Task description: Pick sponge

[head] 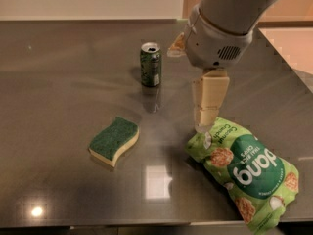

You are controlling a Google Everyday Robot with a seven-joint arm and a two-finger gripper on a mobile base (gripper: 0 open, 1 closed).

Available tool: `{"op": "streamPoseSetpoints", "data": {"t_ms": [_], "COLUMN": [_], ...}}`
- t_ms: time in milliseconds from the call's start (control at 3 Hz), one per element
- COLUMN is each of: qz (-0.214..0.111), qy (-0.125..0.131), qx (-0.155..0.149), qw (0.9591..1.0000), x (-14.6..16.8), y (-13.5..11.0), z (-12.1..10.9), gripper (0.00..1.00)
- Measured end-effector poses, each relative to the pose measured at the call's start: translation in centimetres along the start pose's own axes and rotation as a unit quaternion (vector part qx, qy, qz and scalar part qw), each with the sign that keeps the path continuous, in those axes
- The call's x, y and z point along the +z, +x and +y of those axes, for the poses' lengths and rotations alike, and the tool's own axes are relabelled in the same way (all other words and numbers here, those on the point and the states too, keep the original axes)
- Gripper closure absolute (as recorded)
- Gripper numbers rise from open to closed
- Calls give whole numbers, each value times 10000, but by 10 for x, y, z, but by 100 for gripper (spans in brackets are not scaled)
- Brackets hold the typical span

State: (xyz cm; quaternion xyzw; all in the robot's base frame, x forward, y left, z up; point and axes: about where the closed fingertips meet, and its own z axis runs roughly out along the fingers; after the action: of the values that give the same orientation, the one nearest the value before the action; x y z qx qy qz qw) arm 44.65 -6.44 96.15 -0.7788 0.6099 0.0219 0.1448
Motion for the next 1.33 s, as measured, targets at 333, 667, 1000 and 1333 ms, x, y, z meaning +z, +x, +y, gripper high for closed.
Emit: {"op": "streamPoseSetpoints", "data": {"t_ms": [333, 667, 1000, 1333], "qz": [-152, -270, -323, -316], "qy": [-164, -371, -579, -806], "qx": [-509, -896, -1198, -1435], "qw": [9985, 9949, 9906, 9859], "x": [26, 53, 80, 108], "y": [-34, -61, -82, -100], "z": [-1, 4, 12, 16], "gripper": [0, 0, 0, 0]}}
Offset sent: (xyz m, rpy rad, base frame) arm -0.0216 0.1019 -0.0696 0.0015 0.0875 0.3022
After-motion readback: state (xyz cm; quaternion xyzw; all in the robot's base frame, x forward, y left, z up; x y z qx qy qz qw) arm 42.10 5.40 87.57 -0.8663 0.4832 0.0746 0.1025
